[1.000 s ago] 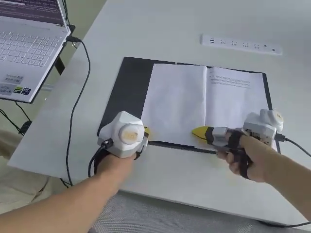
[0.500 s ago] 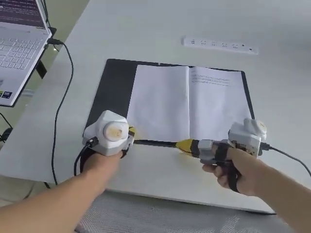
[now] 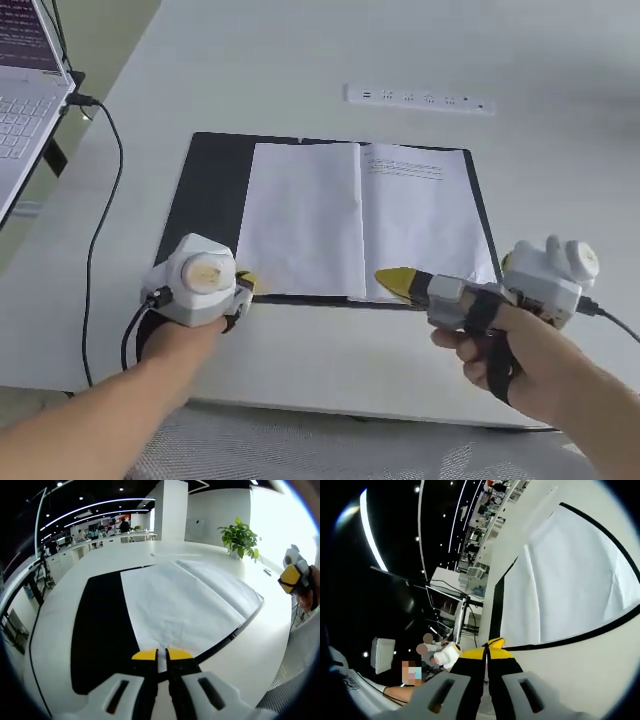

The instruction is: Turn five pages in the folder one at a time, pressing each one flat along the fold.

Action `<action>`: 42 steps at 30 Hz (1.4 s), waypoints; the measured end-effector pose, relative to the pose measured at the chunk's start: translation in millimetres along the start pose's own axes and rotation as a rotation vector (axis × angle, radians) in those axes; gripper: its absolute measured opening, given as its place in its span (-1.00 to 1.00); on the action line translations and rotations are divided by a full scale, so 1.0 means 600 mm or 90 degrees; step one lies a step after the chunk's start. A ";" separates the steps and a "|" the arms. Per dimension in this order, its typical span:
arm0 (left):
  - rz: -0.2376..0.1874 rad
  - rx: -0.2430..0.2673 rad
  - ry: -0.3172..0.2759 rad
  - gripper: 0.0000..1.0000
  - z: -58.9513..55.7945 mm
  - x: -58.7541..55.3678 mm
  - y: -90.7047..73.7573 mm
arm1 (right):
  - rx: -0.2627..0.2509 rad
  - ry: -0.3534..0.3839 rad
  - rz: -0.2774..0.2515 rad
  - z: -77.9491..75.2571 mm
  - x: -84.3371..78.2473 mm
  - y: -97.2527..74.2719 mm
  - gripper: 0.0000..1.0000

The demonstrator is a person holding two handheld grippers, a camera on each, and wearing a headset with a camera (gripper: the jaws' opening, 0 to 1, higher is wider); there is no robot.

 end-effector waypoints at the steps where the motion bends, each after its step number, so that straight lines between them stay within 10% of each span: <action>1: 0.004 -0.002 0.005 -0.84 -0.002 0.001 -0.005 | -0.011 -0.017 -0.008 0.003 0.001 -0.010 -1.00; 19: -0.026 -0.100 -0.032 -0.14 -0.039 0.072 -0.162 | -0.155 -0.191 -0.058 0.048 0.007 -0.135 -0.13; 30: 0.029 -0.125 -0.033 0.13 -0.062 0.063 -0.258 | -0.242 -0.257 -0.054 0.058 -0.017 -0.198 0.33; 42: 0.039 -0.125 -0.013 0.41 -0.067 0.072 -0.316 | -0.290 -0.335 -0.030 0.083 -0.025 -0.229 0.37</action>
Point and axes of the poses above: the centre of the closed fingertips' face, and the gripper's own axes: y roughly forward along the fingers, z roughly to its left, x roughly out of its top, the point moved 4 cm from there along -y, roughly backward along the fingers, and after that the axes turned 4 degrees about z, right-handed, at the moved point
